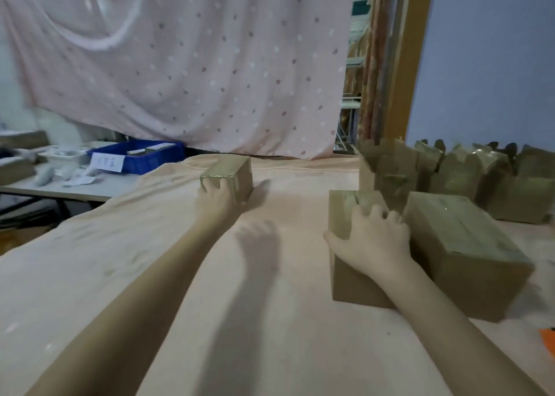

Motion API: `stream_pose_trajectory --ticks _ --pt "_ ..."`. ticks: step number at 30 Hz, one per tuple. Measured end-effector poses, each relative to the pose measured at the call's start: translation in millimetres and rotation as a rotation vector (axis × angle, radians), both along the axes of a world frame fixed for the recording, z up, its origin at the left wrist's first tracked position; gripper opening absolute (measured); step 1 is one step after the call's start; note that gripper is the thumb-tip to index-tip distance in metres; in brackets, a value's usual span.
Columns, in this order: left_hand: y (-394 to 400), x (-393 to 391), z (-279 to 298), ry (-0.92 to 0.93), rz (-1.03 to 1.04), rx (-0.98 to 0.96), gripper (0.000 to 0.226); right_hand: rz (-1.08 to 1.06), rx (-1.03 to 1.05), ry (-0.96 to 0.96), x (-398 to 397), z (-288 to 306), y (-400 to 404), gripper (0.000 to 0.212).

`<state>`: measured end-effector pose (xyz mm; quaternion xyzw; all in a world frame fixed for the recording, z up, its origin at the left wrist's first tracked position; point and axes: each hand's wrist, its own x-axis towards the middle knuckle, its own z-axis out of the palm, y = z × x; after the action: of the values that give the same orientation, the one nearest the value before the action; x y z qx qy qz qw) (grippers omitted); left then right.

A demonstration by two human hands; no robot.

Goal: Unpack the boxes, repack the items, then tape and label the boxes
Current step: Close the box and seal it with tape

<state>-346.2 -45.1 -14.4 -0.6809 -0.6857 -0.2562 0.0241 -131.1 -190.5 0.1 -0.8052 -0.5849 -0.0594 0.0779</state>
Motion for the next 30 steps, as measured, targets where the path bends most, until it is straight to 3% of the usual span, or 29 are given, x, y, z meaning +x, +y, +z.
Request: stream_pose_trajectory --ticks 2,5,10,21,24,30 --pt "28.8 -18.0 -0.9 -0.003 0.047 -0.030 0.063 -0.014 0.015 -0.008 -3.6 -2.6 0.2 0.075" --pt "69.6 -30.2 -0.2 -0.158 0.107 -0.100 0.081 -0.028 0.052 -0.013 -4.4 -5.0 5.0 0.070" --pt "114.1 -25.9 -18.6 -0.310 0.052 -0.129 0.102 -0.038 0.084 -0.006 -9.8 -7.6 10.9 0.066" --pt "129.9 -13.1 -27.3 -0.438 0.172 0.025 0.078 -0.044 0.103 -0.025 -6.3 -13.8 18.0 0.066" --pt "104.3 -14.5 -22.2 -0.477 0.094 0.118 0.065 -0.034 0.101 -0.025 -6.1 -14.1 16.5 0.068" --pt "6.5 0.9 -20.8 -0.439 -0.126 0.301 0.066 -0.020 0.081 -0.014 -3.7 -10.6 15.1 0.072"
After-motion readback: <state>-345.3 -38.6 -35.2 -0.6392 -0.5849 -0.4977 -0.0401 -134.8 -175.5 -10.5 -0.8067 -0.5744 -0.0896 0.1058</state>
